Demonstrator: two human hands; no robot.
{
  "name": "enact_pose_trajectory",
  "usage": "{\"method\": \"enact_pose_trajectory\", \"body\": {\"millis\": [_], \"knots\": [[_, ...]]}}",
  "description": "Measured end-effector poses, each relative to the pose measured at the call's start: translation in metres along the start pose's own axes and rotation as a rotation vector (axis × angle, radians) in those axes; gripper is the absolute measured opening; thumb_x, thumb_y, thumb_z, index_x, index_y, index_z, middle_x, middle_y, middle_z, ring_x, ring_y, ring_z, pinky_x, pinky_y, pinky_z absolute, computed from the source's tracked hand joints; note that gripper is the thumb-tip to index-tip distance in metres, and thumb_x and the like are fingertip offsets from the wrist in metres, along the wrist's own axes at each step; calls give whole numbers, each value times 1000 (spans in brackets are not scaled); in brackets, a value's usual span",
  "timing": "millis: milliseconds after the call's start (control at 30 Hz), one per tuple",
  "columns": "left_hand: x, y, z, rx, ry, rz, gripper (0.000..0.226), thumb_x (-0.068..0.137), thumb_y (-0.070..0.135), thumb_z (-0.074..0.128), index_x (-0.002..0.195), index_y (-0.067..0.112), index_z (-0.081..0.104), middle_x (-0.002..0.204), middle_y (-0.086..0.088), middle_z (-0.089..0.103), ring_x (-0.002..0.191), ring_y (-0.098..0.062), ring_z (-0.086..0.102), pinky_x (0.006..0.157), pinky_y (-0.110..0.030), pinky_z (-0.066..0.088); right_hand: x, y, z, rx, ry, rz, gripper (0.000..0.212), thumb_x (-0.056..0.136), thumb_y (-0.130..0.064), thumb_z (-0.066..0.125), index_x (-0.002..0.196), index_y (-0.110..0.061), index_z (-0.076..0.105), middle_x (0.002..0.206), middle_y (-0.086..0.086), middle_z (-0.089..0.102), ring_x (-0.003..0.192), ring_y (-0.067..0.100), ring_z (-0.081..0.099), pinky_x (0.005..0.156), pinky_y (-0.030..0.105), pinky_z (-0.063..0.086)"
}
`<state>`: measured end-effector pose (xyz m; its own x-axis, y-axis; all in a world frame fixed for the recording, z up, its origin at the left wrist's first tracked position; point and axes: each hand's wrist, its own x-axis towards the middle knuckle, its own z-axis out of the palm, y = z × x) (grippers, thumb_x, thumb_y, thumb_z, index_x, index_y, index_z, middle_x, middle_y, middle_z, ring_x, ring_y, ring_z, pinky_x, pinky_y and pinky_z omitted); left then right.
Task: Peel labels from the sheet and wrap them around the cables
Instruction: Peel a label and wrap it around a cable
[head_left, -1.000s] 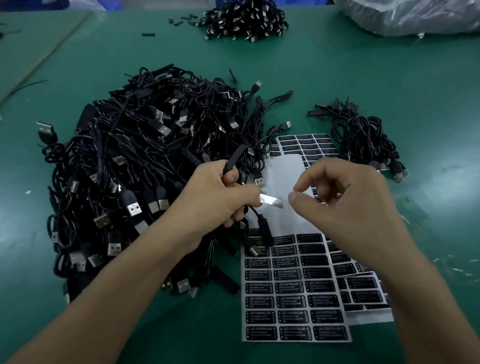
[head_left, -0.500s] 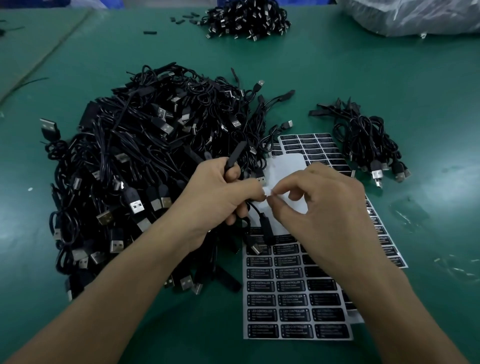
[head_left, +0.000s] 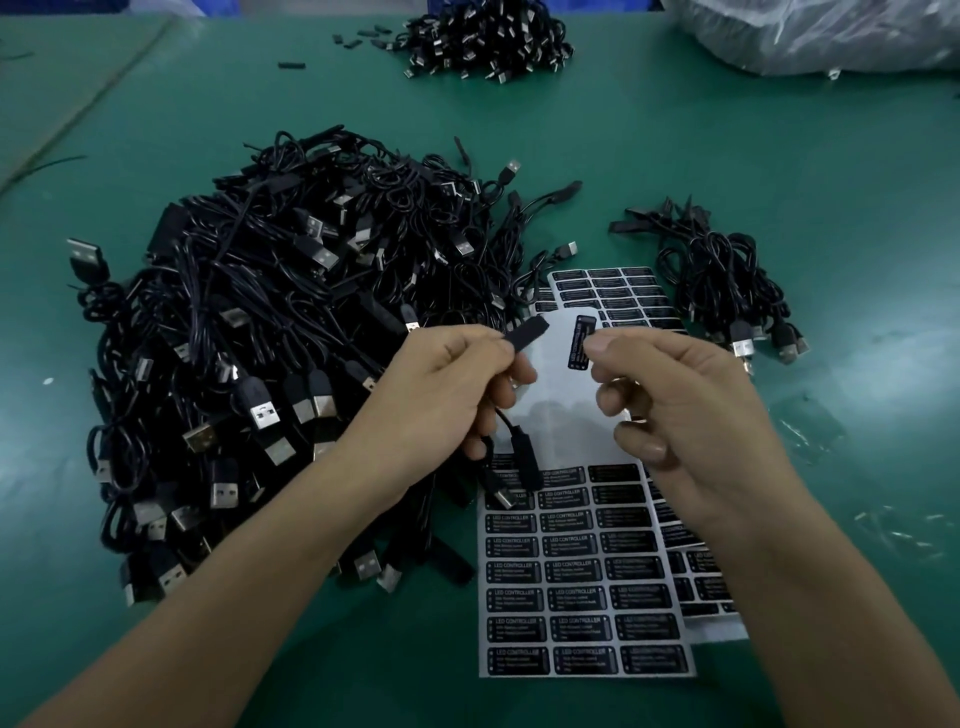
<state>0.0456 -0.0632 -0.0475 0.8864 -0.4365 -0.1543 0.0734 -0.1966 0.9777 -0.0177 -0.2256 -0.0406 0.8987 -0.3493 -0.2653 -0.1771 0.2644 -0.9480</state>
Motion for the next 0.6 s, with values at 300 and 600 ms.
{"method": "enact_pose_trajectory", "body": {"millis": [300,600], "knots": [[3,-9,1,-21,-51,44,18,98,20,62,99,19,80,67,2,55,58,-4,58,58,-27,60,-1,1,5,107,-90,54,19,55,-29,81,72,-21,79,93,0,76,64,10,67,29,14,23],[0,-8,0,21,-73,117,7,84,18,78,87,15,73,69,-6,72,59,-13,68,61,-25,58,-1,4,9,92,-88,30,7,62,-28,78,67,-23,79,75,-5,72,60,4,62,33,13,27]]}}
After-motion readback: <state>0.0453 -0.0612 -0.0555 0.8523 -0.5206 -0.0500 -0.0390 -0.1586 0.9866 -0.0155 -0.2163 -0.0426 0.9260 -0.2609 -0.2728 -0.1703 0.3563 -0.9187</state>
